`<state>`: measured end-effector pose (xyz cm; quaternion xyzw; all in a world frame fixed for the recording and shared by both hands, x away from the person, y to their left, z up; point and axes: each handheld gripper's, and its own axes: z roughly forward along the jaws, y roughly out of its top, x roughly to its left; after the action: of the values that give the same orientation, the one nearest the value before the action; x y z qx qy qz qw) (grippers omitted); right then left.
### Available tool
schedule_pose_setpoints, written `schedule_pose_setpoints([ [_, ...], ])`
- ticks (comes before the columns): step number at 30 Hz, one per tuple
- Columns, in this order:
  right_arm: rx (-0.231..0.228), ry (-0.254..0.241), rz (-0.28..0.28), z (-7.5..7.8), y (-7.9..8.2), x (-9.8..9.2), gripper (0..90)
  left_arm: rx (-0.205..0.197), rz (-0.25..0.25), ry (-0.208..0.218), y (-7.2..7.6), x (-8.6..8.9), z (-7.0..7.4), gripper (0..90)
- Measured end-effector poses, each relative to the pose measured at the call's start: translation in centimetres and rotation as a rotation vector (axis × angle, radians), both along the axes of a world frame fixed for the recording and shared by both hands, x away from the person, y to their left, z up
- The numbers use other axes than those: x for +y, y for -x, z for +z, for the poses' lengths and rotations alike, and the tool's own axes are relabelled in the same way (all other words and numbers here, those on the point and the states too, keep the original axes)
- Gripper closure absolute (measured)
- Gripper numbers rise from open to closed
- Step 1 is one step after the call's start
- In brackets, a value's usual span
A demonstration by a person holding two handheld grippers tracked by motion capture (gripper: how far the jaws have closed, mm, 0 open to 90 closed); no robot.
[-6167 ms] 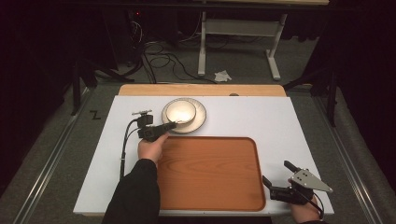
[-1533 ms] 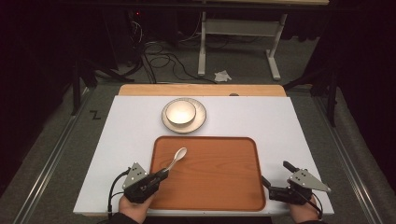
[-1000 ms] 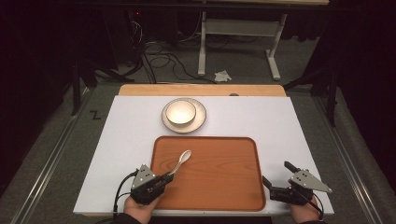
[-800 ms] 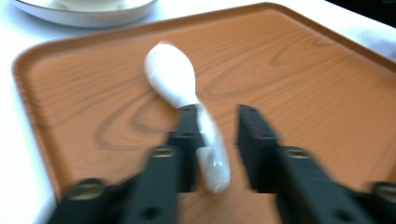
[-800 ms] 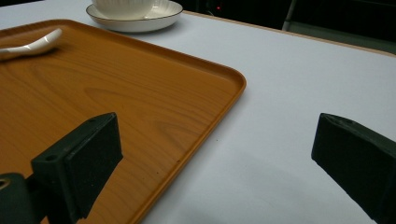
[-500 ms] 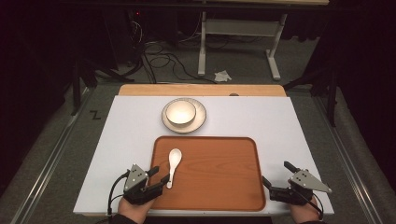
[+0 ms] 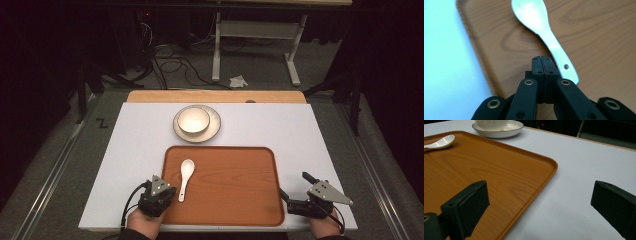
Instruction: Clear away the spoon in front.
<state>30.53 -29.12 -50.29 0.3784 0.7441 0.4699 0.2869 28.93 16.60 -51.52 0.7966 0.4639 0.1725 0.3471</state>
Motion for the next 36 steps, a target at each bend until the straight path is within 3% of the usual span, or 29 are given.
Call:
schedule_pose_setpoints([
  [3, 0.003, -0.001, -0.001, 0.0, 0.0, 0.0, 2.4, 0.014, -0.023, 0.004, 0.1, -0.4, -0.1, 90.0],
  [12, -0.001, 0.001, 0.002, 0.0, -0.1, 0.0, 2.4, 0.009, -0.053, 0.009, 0.3, -1.2, -0.1, 90.0],
  [19, 0.003, -0.001, 0.002, -0.1, -0.1, 0.0, 2.4, -0.021, -0.013, 0.043, 0.3, -0.2, 0.1, 85.8],
  [25, 0.003, 0.000, 0.002, -0.2, -0.1, -0.1, 2.4, -0.090, 0.002, 0.112, -0.9, 1.5, 0.6, 64.7],
  [30, 0.008, 0.001, -0.002, -0.2, -0.1, -0.1, 2.4, -0.168, -0.002, 0.204, -1.9, 3.7, 1.6, 44.4],
  [33, 0.012, -0.005, -0.009, -0.3, -0.1, -0.3, 2.4, -0.202, 0.017, 0.213, -1.7, 4.8, 2.0, 31.4],
  [36, 0.014, -0.005, -0.017, -0.3, -0.2, -0.4, 2.4, -0.207, 0.052, 0.199, -1.3, 5.9, 2.2, 11.2],
])
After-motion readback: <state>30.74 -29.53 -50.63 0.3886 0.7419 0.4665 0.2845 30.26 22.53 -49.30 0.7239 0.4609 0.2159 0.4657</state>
